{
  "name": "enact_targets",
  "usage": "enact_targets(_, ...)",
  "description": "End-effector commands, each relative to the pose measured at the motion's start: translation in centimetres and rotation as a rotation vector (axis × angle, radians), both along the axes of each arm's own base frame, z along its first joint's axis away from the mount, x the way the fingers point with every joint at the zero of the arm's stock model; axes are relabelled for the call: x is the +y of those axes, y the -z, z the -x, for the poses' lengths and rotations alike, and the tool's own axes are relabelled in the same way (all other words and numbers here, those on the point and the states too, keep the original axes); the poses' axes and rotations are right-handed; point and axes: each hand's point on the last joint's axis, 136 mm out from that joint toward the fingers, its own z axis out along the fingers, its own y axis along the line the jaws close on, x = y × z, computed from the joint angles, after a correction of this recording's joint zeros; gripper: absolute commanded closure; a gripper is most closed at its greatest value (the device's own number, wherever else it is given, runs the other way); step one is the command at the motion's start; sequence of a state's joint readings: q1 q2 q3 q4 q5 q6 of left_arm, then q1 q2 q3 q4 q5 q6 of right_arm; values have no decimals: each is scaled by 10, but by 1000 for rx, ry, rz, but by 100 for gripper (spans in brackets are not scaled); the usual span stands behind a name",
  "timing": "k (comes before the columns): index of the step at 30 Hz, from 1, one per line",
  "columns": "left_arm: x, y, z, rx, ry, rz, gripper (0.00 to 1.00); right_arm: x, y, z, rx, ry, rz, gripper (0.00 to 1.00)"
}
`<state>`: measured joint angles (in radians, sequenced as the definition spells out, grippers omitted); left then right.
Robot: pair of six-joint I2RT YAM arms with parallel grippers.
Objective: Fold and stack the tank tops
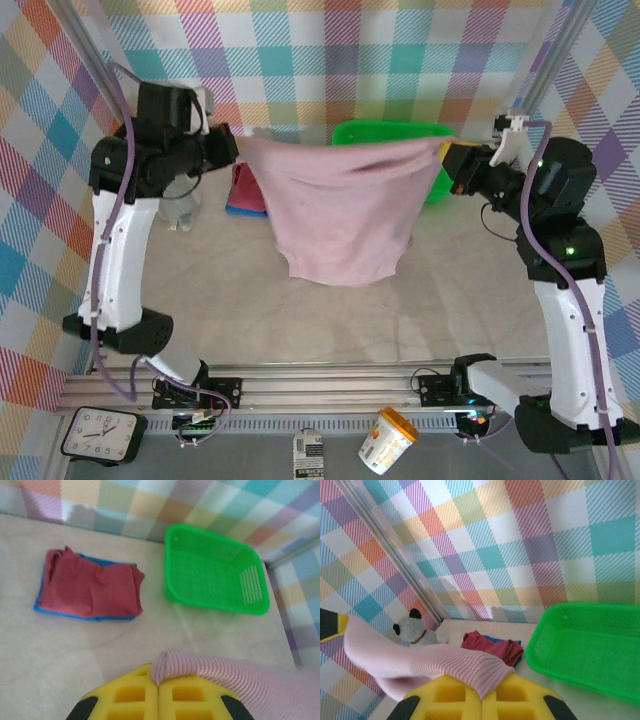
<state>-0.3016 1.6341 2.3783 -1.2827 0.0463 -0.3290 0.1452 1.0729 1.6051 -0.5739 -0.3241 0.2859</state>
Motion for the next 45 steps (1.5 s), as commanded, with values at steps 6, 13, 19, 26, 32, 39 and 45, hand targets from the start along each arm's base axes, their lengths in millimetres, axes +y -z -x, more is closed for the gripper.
enact_targets(6,-46,2,-80,-40,141,151,100,-32,-8,-44,-26,189,162,100)
enact_targets(13,-78,-46,-109,-219,246,309,100,-23,-80,14,-226,96,226,100)
enact_targets(19,-84,-23,-100,-134,311,286,100,7,-40,50,-103,-124,204,100)
enact_targets(26,-49,102,-59,233,300,104,100,74,73,95,173,-410,207,100)
enact_targets(32,38,230,-11,539,136,61,100,181,197,150,370,-658,311,100)
enact_targets(39,136,320,23,852,-110,-85,100,300,271,202,484,-981,447,96)
enact_targets(45,174,316,14,914,-225,-237,100,360,307,228,484,-1205,597,95)
